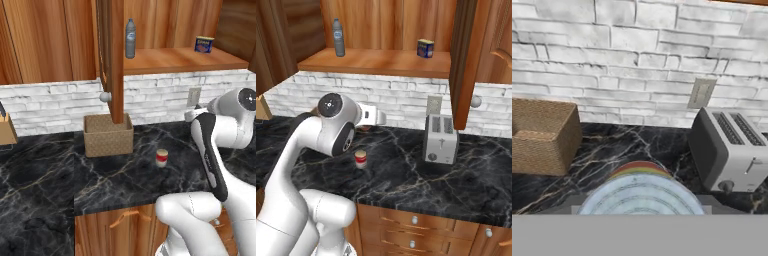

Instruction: Pick the cans from the counter and place them in their designated side in the cabinet.

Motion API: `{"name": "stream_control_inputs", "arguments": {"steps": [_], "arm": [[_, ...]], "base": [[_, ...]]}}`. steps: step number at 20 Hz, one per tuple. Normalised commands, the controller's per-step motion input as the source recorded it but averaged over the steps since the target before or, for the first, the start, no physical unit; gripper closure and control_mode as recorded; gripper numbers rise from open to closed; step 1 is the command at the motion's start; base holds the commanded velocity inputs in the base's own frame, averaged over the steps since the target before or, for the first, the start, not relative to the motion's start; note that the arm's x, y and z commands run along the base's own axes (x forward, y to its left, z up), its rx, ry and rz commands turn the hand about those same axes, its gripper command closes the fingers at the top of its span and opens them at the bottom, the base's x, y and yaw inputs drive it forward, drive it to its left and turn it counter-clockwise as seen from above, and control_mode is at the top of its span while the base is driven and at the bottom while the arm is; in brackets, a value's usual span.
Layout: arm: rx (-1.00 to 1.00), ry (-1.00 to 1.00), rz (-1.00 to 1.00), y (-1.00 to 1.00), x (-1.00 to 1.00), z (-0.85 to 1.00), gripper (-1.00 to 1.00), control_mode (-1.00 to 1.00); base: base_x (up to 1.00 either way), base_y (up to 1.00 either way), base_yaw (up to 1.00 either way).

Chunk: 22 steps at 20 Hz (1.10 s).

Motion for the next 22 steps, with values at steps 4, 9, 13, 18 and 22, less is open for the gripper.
{"name": "stream_control_inputs", "arguments": {"steps": [4,9,13,18,22], "arm": [[-0.01,-0.06,-0.04,-0.20,-0.40,0.36,1.00,-1.00],[-0.01,-0.07,-0.04,-0.07,-0.26,0.39,1.00,-1.00],[-0.01,-0.06,-0.04,-0.07,-0.23,0.41,1.00,-1.00],[-0.01,-0.05,-0.04,-0.11,-0.26,0.39,1.00,-1.00],[0.00,-0.05,-0.03,-0.07,-0.33,0.40,1.00,-1.00]], "base": [[0.00,0.00,0.00],[0.00,0.00,0.00],[0.00,0.00,0.00],[0.00,0.00,0.00],[0.00,0.00,0.00]]}}
